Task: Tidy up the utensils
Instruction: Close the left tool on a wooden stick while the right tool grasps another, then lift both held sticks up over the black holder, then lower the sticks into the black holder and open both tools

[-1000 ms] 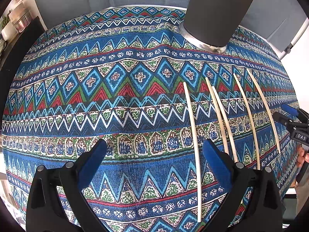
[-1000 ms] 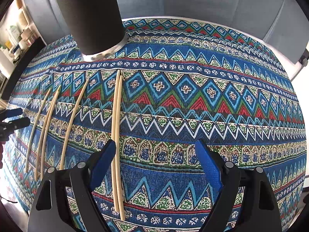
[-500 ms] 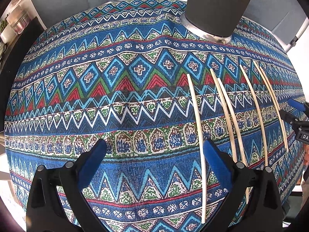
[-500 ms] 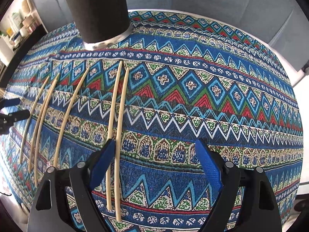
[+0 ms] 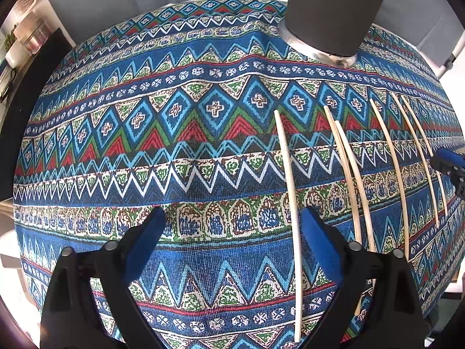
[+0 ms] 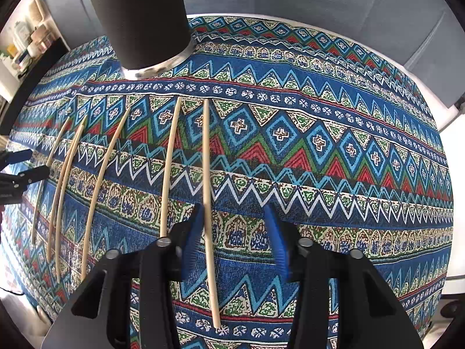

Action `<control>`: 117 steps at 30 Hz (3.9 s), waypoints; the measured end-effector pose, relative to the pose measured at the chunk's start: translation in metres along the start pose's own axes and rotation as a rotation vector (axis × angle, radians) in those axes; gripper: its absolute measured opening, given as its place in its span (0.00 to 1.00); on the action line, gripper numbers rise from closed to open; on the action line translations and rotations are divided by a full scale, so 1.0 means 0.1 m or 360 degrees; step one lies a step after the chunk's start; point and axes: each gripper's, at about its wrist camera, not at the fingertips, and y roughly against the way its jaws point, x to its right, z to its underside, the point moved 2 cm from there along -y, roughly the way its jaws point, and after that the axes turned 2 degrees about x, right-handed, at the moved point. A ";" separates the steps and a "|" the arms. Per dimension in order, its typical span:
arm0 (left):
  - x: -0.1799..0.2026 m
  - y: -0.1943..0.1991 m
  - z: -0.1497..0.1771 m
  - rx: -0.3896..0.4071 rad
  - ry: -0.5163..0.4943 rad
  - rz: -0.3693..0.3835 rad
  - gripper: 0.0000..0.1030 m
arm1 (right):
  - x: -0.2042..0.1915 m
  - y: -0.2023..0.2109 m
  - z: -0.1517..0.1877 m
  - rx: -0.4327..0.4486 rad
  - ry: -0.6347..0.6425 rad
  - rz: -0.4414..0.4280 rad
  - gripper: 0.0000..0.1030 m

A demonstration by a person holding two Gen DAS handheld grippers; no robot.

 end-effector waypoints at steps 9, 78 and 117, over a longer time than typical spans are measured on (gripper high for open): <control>-0.38 0.06 -0.10 -0.0020 0.0092 0.0105 0.05 | 0.09 -0.03 -0.01 -0.0005 -0.0051 0.0009 0.05; 0.14 1.84 -2.16 0.0902 -0.0044 0.0504 0.04 | -0.37 1.25 -1.95 0.0991 -0.0087 -0.0587 0.05; 0.10 1.18 -2.06 0.1321 0.0105 0.0671 0.35 | -0.35 0.73 -1.99 0.1273 -0.0153 -0.0724 0.16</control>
